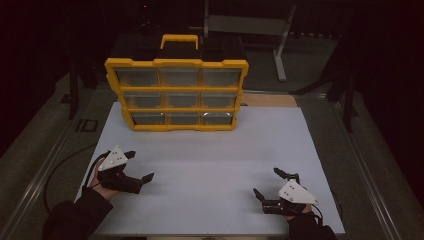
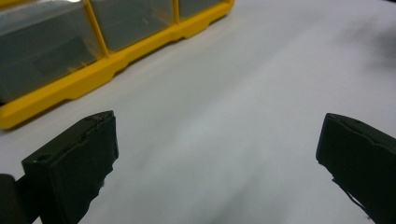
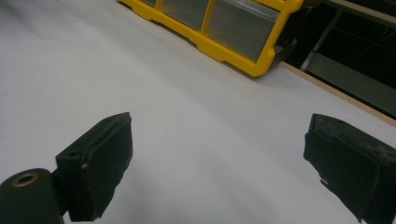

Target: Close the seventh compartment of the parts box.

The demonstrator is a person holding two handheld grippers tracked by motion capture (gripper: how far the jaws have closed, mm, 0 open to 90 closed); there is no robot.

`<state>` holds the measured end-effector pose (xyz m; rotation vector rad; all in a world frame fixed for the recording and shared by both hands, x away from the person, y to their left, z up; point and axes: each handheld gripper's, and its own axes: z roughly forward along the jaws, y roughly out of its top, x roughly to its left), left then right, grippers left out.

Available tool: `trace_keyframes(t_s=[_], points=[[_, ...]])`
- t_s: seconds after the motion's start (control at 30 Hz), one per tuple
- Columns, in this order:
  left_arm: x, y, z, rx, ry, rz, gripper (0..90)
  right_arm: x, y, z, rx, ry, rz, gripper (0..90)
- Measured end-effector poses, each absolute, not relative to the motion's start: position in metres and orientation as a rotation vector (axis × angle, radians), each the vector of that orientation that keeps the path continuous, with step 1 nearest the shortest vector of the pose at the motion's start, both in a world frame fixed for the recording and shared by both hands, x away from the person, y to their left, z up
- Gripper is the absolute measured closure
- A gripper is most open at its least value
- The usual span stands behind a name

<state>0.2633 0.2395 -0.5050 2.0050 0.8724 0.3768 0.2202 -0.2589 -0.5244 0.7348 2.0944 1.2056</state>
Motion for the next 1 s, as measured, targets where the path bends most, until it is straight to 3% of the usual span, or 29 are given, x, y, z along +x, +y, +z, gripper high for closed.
trace_keyframes(t_s=[1.0], points=[[0.251, 0.248, -0.544, 1.987, 0.895, 0.431, 0.0, 0.220, -0.260, -0.526, 0.729, 2.103, 1.202, 8.0]])
